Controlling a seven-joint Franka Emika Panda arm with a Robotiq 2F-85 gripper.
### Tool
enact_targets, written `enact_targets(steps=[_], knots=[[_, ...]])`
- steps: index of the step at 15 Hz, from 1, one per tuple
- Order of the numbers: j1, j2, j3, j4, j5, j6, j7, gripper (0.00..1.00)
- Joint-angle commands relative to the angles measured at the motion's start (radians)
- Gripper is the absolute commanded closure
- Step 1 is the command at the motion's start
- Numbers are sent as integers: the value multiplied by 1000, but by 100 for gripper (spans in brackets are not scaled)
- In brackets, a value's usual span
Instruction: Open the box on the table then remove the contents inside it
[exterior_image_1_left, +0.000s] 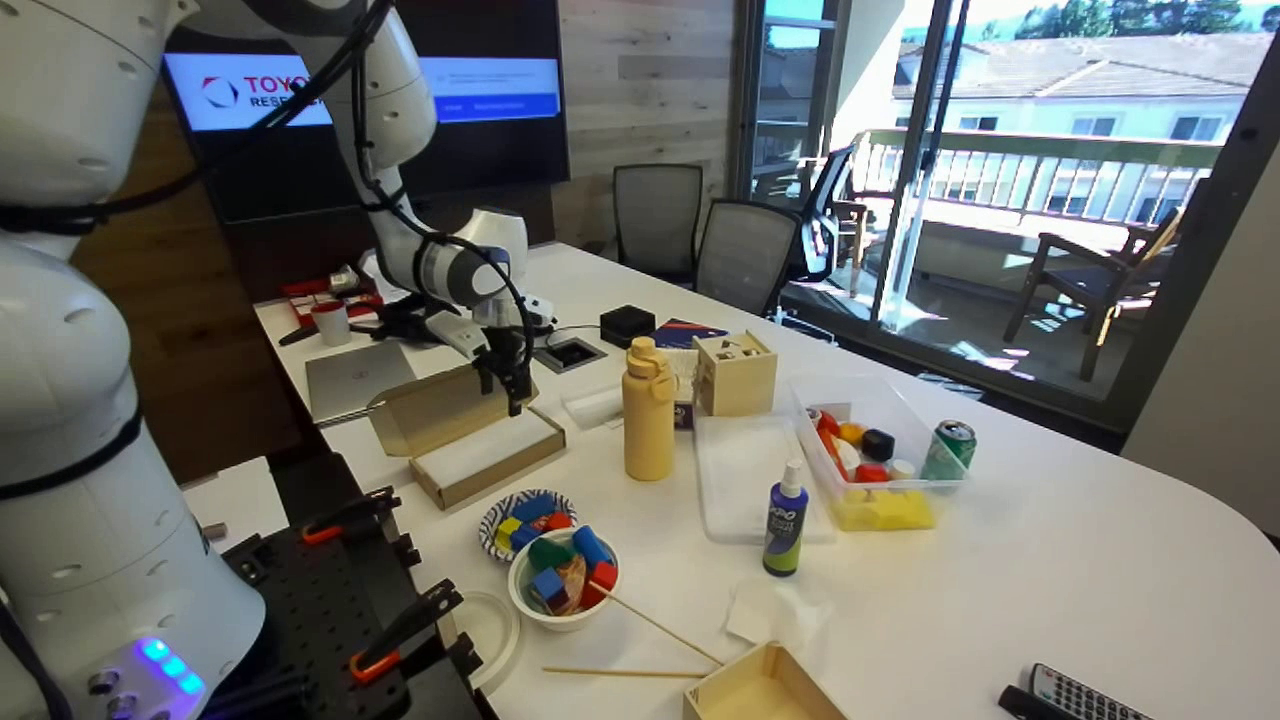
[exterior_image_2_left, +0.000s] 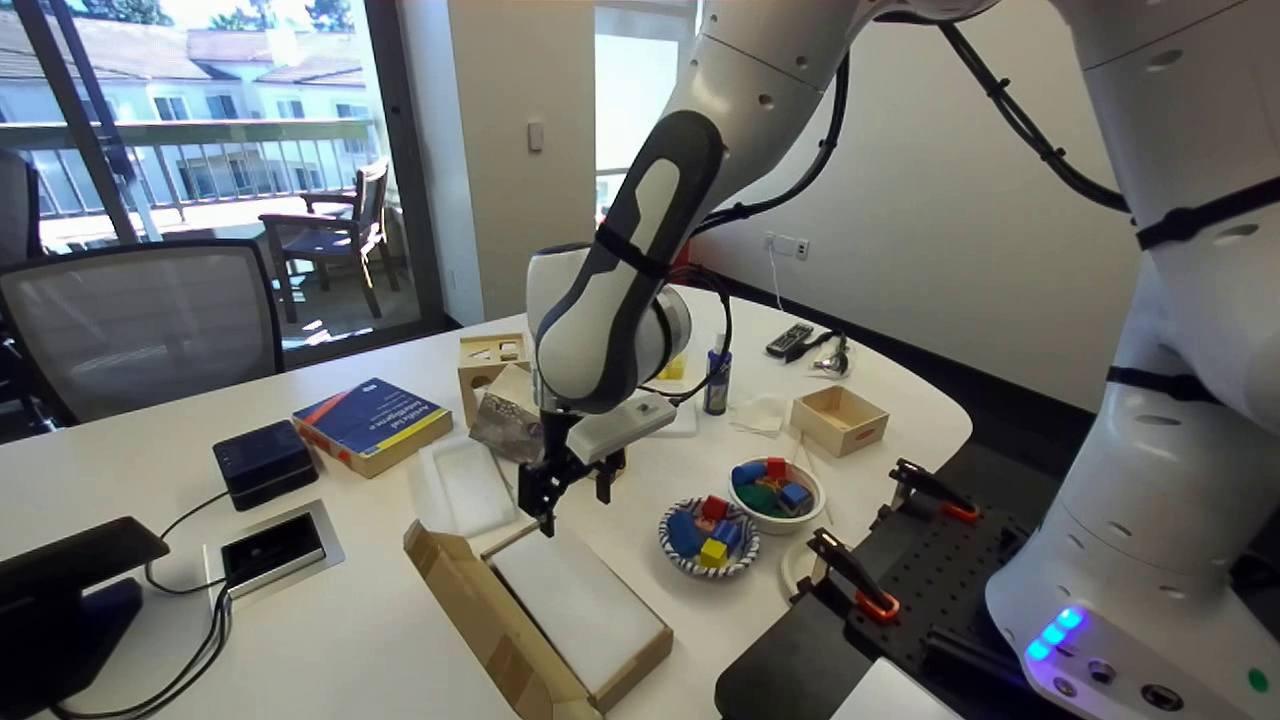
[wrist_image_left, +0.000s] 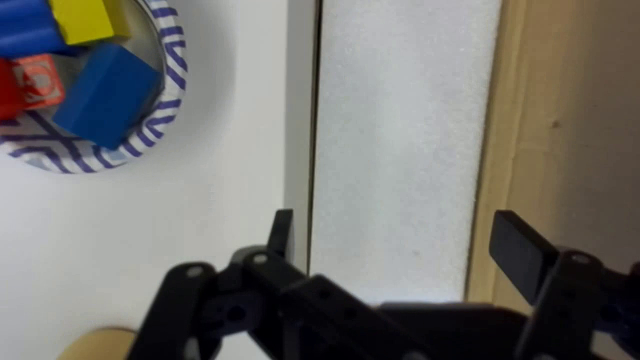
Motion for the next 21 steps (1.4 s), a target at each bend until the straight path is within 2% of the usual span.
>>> enact_targets(steps=[1,7,10,15,20,21], knots=[[77,60,-66,35,-69,5,120,0],[101,163,-102,156,-74,-3,175,0],[94,210,-110,226,-70,3,162,0],[76,284,-102,316,-64,1,135,0],[51,330,-75,346,-45,9,116,0],[48,336,-70,350,-43,7,115,6]])
